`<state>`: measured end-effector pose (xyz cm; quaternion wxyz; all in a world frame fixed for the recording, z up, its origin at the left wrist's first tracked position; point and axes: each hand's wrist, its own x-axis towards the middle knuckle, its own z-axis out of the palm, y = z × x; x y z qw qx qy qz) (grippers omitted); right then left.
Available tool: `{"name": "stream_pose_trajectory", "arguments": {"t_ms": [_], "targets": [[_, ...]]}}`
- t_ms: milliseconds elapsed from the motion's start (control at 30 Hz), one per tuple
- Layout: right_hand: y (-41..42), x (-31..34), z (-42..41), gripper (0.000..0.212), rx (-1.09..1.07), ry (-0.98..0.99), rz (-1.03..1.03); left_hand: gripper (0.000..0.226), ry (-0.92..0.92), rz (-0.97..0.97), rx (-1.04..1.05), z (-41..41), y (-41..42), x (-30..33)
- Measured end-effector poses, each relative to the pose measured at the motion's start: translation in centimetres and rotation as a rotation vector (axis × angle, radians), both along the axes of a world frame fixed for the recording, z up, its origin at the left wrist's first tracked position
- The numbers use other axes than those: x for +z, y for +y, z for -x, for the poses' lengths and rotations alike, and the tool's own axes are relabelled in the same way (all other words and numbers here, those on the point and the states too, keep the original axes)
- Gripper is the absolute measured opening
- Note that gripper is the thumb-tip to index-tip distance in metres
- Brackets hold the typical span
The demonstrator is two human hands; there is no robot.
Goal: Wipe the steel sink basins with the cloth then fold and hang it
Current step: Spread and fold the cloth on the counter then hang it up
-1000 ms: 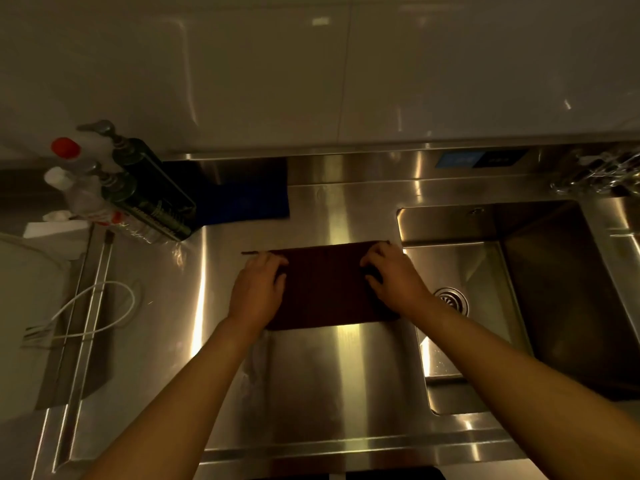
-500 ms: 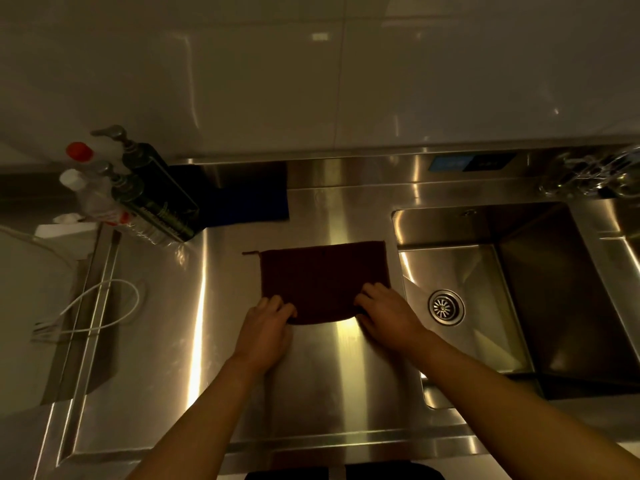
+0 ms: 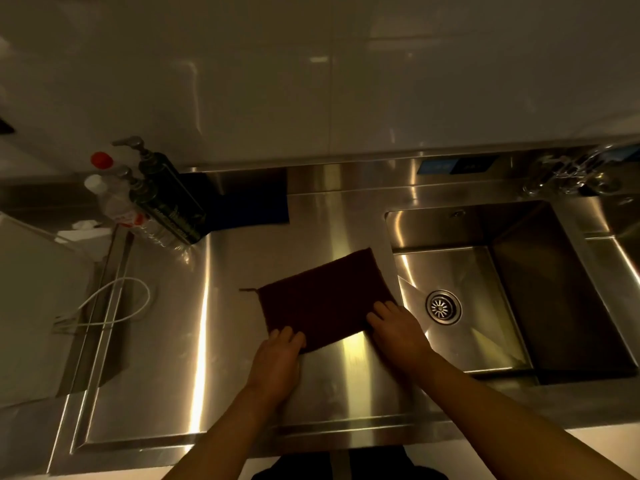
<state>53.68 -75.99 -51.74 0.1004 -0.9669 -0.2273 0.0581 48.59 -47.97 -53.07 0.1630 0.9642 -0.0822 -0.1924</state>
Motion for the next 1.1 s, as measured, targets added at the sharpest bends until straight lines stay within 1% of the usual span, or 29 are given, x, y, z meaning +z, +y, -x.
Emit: {"name": "stream_pose_trajectory", "arguments": {"t_ms": [133, 233, 300, 433, 533, 600, 667, 833, 900, 1033, 1100], "targets": [[-1.3, 0.0, 1.4, 0.02, -0.111, 0.032, -0.047, 0.05, 0.06, 0.051, 0.018, 4.5, -2.8, -0.4], [-1.6, -0.2, 2.4, 0.025, -0.223, 0.064, -0.125, 0.051, 0.099, 0.115, 0.037, 6.8, -5.2, -0.4], [-1.6, -0.4, 3.3, 0.03, -0.278, 0.088, -0.184, 0.048, 0.117, 0.157, 0.046, 7.3, -6.1, -0.1], [-1.7, -0.5, 4.5, 0.038, -0.361, 0.109, -0.263, 0.035, 0.078, 0.193, 0.073, 6.1, -5.5, 0.8], [-1.8, -0.3, 4.8, 0.043, -0.429, 0.103, -0.305, 0.041, -0.003, 0.128, -0.017, 3.4, -4.4, 1.4], [-1.3, -0.2, 4.9, 0.05, -0.475, 0.151, -0.32, 0.049, -0.041, 0.066, -0.108, 0.8, -3.9, 1.5], [-0.4, 0.0, 4.8, 0.059, -0.498, 0.202, -0.29, 0.054, -0.064, 0.018, -0.205, -1.8, -3.5, 1.4], [2.2, -0.8, 4.9, 0.078, -0.496, 0.29, -0.135, 0.059, -0.107, -0.042, -0.373, -6.5, -3.1, 0.5], [2.5, -1.3, 4.9, 0.082, -0.529, 0.331, -0.127, 0.061, -0.114, -0.055, -0.397, -7.9, -2.7, 0.1], [2.2, -2.2, 4.9, 0.086, -0.539, 0.381, -0.138, 0.065, -0.004, -0.09, -0.433, -9.0, -0.9, -1.0], [2.0, -2.6, 4.9, 0.086, -0.515, 0.379, -0.123, 0.066, 0.003, -0.098, -0.423, -8.6, -0.2, -1.4]]}}
